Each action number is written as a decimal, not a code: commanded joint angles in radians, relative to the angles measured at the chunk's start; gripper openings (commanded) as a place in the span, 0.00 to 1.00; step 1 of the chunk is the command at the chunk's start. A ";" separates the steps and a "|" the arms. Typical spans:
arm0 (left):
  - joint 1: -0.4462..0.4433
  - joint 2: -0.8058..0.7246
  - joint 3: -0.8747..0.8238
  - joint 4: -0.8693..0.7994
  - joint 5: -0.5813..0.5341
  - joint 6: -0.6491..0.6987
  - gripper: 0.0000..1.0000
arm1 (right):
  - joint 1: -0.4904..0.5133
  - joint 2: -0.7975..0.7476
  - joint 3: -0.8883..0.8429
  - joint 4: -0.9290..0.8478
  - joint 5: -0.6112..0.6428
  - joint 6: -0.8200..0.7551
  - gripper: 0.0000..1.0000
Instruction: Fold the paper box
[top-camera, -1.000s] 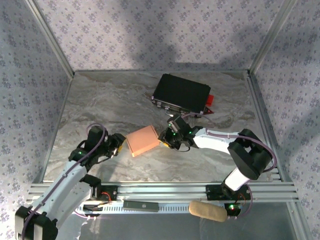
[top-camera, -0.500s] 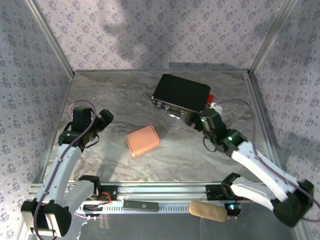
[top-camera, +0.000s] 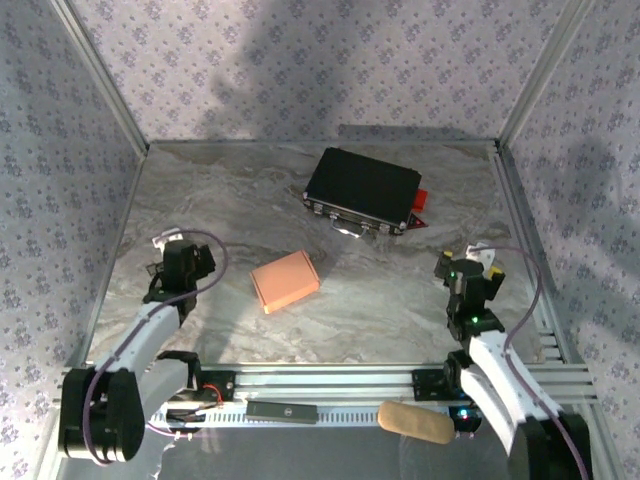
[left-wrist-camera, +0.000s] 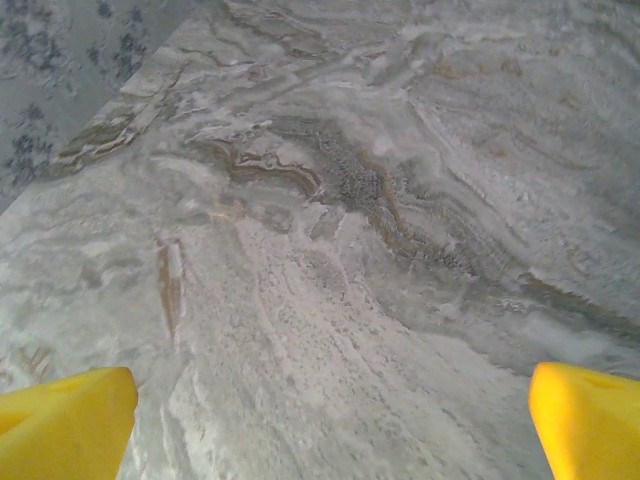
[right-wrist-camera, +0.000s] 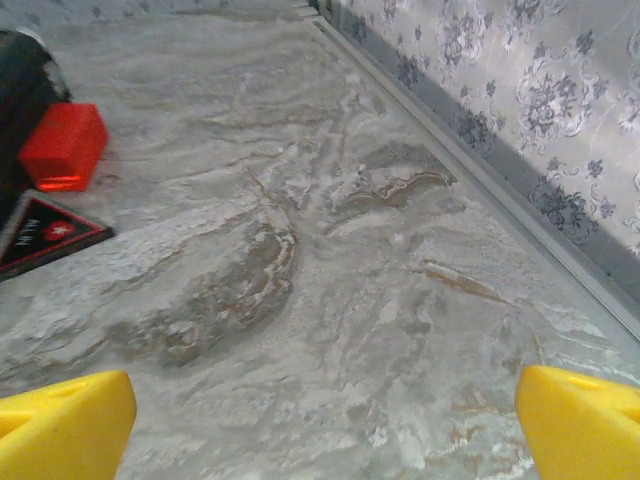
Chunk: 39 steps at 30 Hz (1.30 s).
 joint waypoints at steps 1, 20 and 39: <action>0.008 0.097 -0.027 0.372 -0.008 0.146 1.00 | -0.033 0.134 -0.019 0.317 -0.105 -0.065 0.99; 0.031 0.514 -0.028 0.891 0.113 0.244 1.00 | -0.101 0.747 0.036 0.935 -0.288 -0.206 0.99; 0.088 0.528 0.050 0.756 0.171 0.200 1.00 | -0.103 0.749 0.177 0.673 -0.255 -0.195 0.99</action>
